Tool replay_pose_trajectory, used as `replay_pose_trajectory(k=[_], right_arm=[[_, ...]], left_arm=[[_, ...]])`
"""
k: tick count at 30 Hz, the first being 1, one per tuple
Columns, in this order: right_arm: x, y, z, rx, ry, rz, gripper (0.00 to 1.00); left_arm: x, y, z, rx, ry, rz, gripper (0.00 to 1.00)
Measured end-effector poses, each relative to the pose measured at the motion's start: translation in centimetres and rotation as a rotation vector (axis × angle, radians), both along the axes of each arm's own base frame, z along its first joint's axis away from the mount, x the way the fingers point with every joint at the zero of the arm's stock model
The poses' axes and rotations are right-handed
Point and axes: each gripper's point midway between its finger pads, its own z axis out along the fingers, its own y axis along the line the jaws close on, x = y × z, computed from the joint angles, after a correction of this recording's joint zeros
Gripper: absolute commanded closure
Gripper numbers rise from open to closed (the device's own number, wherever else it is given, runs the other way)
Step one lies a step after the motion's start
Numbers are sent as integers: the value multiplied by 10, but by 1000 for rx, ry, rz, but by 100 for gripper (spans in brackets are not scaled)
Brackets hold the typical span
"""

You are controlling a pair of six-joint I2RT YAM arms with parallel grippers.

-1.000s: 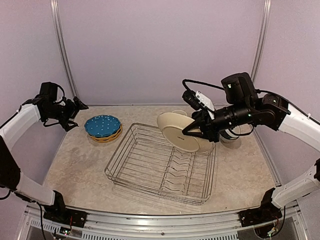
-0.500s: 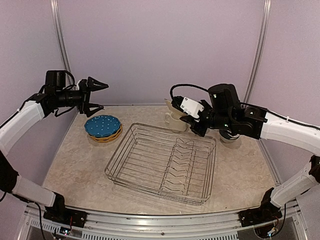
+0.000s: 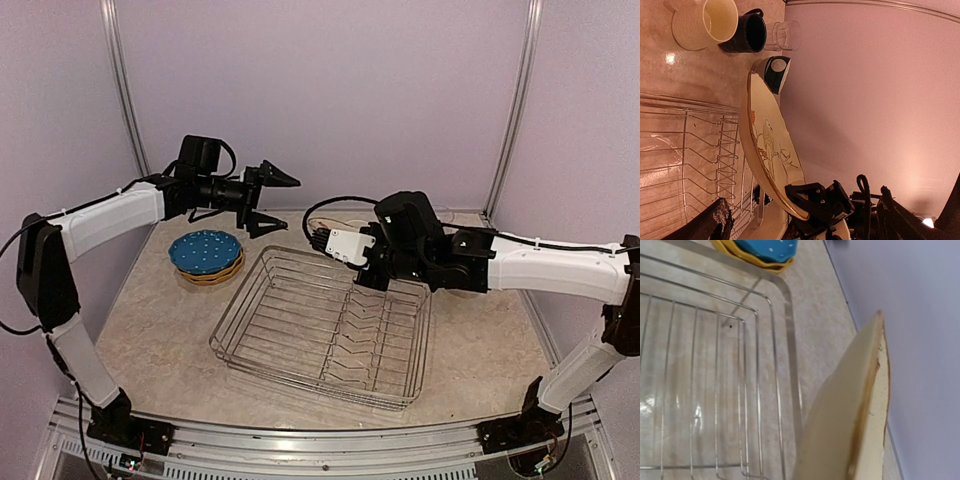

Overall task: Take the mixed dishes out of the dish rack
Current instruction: Pass from the right arm to the left

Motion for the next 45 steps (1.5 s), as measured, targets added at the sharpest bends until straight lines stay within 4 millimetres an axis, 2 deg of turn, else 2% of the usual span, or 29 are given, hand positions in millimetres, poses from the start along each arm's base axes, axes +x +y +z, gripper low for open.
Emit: replay_pose_trajectory(k=[7,10,14,20,30,34,36,40,45], right_arm=[[-4,7,3,-7,-33,7,100],[-4,9,6,-1,-51,2,100],[-4,11,13,9,-79,-6,100],[-5,16,19,18,-118,-16,100],[0,16,6,-89,-184,-40,100],[-1,17,3,-100,-184,-37,100],[-1,17,-1,-109,-182,-34,92],[-1,20,-4,-110,-180,-32,68],[2,26,14,-28,-206,-52,36]], left_arm=[[-16,-55,-25,50,50,-121,20],[-21,-67,-30,83,45,-143,33],[-27,-71,-32,109,37,-152,49],[-28,-72,-33,115,33,-158,66],[-27,-69,-50,141,121,-128,94],[-26,-67,-56,132,138,-125,100],[-26,-66,-60,124,146,-123,100],[-26,-64,-66,122,162,-118,100],[-21,-60,-70,133,158,-103,100]])
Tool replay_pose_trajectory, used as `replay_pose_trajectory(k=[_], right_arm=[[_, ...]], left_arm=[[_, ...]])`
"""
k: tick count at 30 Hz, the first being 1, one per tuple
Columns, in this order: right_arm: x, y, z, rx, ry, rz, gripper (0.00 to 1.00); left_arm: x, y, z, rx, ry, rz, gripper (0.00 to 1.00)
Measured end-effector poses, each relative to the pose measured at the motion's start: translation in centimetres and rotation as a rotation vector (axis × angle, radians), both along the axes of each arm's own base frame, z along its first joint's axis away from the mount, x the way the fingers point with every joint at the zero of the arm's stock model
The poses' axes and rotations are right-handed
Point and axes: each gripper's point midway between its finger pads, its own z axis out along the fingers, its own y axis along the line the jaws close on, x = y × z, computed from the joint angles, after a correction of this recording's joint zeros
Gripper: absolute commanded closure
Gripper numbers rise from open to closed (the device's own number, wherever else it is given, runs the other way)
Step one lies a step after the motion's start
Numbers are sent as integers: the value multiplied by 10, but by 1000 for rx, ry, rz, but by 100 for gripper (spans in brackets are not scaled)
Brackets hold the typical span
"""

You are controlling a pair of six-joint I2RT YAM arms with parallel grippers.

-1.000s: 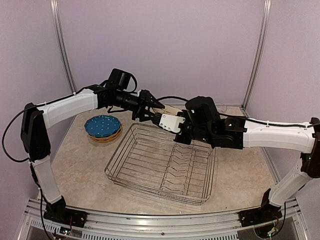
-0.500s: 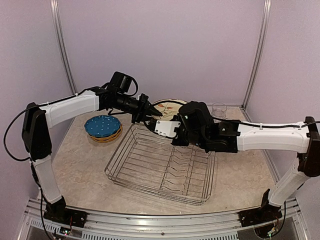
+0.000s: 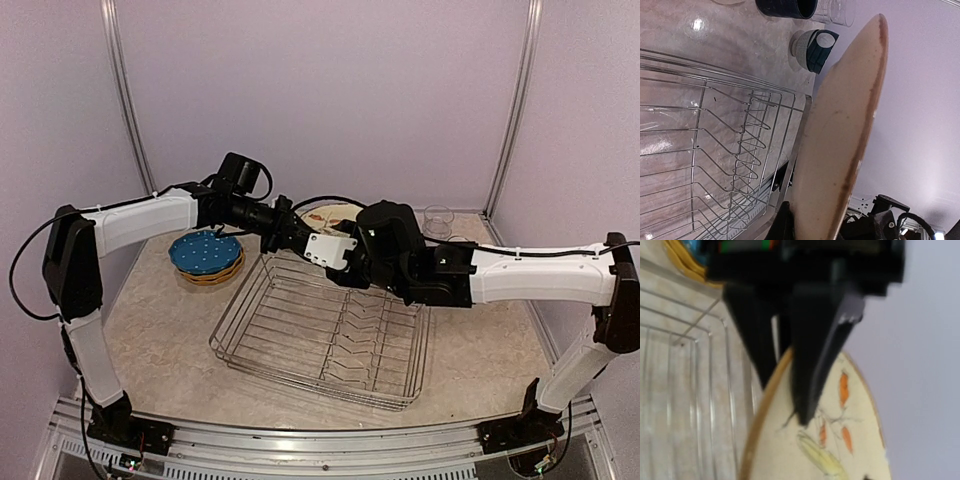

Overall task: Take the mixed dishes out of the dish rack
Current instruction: Pass from the right arm to the left

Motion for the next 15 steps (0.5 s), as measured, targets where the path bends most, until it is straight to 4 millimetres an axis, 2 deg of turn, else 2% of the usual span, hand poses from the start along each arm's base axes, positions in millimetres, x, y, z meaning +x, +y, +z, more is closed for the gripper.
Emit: replay_pose_trajectory(k=[4,9,13,15], right_arm=[[0,2,8,42,-2,-3,23],[-4,0,17,87,2,4,16],[-9,-13,48,185,-26,-9,10],[-12,-24,69,250,-49,-23,9]], left_arm=[[2,4,-6,27,-7,13,100],[9,17,-10,66,-26,45,100],[20,47,-20,116,-47,111,100],[26,74,-27,151,-39,165,100]])
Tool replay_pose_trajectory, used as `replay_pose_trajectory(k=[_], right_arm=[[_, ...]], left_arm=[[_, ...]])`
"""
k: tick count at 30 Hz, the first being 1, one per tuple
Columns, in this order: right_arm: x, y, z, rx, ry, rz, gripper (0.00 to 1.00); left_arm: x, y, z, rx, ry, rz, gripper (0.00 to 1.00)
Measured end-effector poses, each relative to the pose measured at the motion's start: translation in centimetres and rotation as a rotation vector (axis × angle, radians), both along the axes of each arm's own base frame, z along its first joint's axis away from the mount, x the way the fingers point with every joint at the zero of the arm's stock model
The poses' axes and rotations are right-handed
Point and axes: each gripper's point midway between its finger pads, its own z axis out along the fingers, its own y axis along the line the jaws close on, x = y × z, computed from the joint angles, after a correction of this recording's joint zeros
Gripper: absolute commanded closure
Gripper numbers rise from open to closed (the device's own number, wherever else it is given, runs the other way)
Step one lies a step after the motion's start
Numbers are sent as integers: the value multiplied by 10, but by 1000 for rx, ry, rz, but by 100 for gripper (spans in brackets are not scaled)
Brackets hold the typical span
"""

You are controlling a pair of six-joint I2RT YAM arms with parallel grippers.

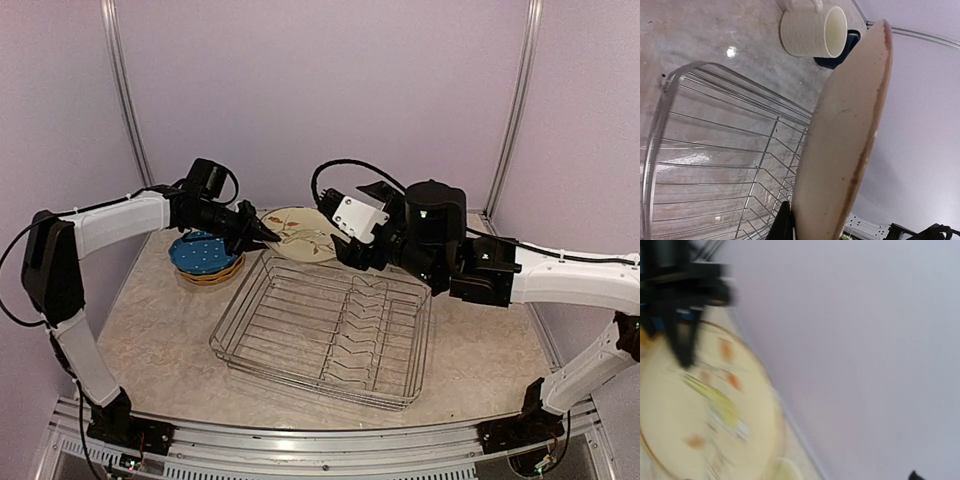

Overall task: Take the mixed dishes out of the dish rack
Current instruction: Pass from the right arm to the left, then place the plate on the plate.

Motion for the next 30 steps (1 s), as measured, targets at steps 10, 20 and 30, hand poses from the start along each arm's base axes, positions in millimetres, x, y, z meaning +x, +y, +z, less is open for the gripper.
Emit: replay_pose_trajectory(k=[10,20,30], right_arm=[[1,-37,13,141,26,-84,6],[-1,-59,25,220,44,-124,7],[-1,-65,21,222,66,-150,6]], left_arm=[[24,151,10,86,-53,332,100],[40,247,-7,180,-41,539,100],[55,261,-75,276,87,538,100]])
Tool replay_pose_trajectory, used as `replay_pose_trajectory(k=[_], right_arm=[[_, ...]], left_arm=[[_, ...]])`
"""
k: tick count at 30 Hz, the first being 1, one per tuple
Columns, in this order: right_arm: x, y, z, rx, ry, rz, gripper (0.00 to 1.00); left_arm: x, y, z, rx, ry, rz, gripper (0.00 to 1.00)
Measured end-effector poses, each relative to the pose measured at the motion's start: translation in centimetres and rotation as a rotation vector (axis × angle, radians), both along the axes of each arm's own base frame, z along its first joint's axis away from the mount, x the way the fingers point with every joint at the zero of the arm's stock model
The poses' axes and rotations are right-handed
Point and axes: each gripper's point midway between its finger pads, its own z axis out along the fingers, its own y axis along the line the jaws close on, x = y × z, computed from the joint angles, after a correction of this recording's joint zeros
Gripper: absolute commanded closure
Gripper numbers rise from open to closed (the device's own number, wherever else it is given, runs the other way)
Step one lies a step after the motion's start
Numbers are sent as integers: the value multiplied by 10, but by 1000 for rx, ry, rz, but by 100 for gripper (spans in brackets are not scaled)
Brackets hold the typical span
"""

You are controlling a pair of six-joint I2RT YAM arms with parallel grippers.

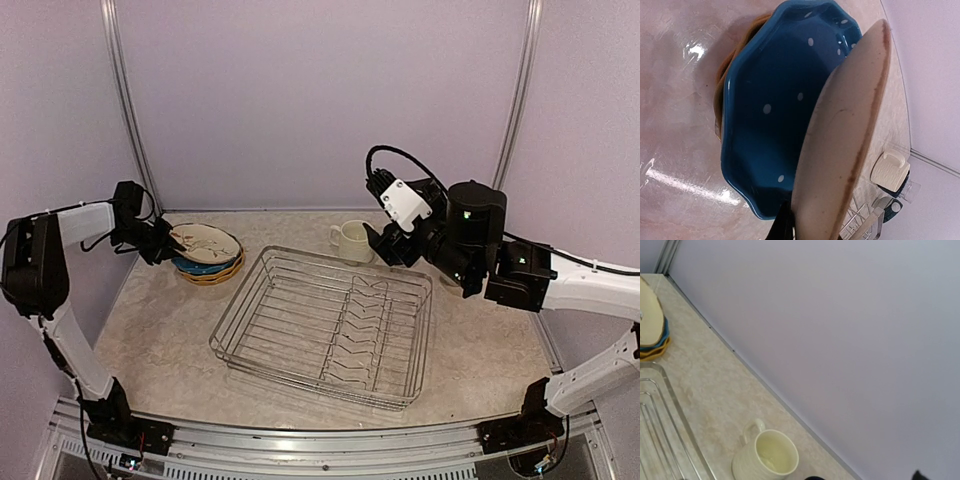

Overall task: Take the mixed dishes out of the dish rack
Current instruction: Place the plate on the plate.

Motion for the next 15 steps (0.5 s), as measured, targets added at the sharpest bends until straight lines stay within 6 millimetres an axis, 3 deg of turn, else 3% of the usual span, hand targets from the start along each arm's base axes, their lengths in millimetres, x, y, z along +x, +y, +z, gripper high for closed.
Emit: replay_pose_trajectory(k=[8,15], right_arm=[[-2,-10,10,31,-5,-15,6],[-1,-10,9,35,-1,-18,6]], left_arm=[[16,5,-14,-2,5,6,99],[22,4,-16,-7,-14,-11,64]])
